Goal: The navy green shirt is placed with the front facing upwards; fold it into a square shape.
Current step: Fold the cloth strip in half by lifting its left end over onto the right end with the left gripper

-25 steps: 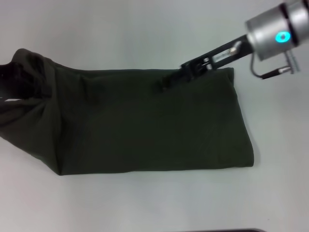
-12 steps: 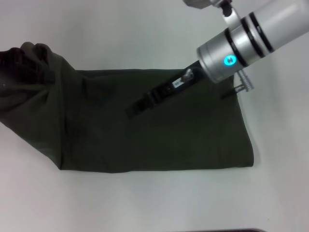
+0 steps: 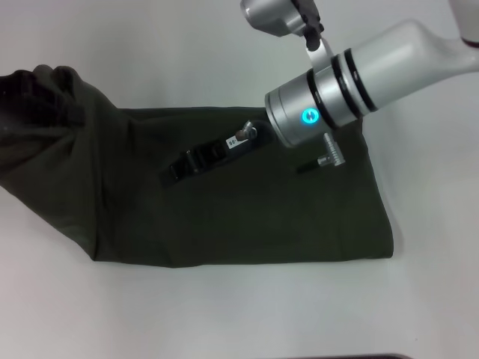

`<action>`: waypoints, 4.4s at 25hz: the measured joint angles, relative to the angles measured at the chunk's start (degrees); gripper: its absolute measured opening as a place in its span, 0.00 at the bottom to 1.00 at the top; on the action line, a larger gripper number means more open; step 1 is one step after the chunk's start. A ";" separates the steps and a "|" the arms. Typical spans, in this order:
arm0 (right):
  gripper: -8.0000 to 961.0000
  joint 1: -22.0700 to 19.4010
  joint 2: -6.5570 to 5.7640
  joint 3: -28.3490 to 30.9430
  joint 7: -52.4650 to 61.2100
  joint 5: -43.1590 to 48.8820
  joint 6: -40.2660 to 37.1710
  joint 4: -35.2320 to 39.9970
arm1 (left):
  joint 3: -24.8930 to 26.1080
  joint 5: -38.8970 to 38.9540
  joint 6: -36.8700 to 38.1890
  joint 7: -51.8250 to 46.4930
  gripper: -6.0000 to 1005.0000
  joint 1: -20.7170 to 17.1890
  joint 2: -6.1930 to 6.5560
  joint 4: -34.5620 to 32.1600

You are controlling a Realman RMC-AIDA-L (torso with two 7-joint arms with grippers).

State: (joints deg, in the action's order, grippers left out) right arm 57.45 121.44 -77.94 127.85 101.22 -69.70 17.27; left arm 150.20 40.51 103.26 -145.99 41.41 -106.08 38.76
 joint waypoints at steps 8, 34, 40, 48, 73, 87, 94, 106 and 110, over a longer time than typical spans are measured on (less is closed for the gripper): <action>0.03 -0.07 0.14 -14.27 0.68 -11.08 10.05 -0.15 | 0.01 0.77 -0.40 0.00 0.04 0.12 -0.39 0.00; 0.03 -4.51 -0.85 -31.46 9.90 -19.82 20.41 9.12 | 0.09 5.81 2.57 -0.11 0.04 -1.89 -1.61 5.28; 0.04 -6.59 -0.10 -31.98 8.78 -20.19 20.66 11.29 | 0.17 5.98 2.70 -0.27 0.04 -2.10 -1.55 5.35; 0.04 -3.87 0.09 -38.37 11.28 -22.67 27.10 11.09 | -0.04 7.21 2.73 -0.52 0.04 -2.17 -2.02 5.79; 0.04 -5.11 -2.80 -33.33 14.22 -16.79 13.78 11.02 | -0.24 7.21 1.34 -0.86 0.04 0.10 -3.28 5.75; 0.04 -6.52 -1.62 -21.26 11.06 -9.67 3.18 11.46 | -0.17 6.82 0.53 -1.56 0.04 -0.36 -3.23 5.83; 0.04 -4.27 -0.35 -25.74 11.65 -11.47 4.55 11.49 | -0.06 7.15 0.52 -1.82 0.04 -0.56 -3.13 6.04; 0.04 -1.32 0.11 -35.09 11.52 -18.79 15.19 11.71 | -0.43 7.21 1.03 -1.11 0.04 -0.58 -5.07 6.80; 0.04 -0.24 0.11 -37.84 11.36 -20.75 16.34 13.16 | -0.56 7.24 1.14 -1.07 0.04 -0.34 -5.45 7.39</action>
State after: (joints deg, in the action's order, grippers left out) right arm 57.22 121.55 -115.79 139.21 80.47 -53.36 30.43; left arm 149.64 47.74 104.40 -147.06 41.08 -111.53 46.15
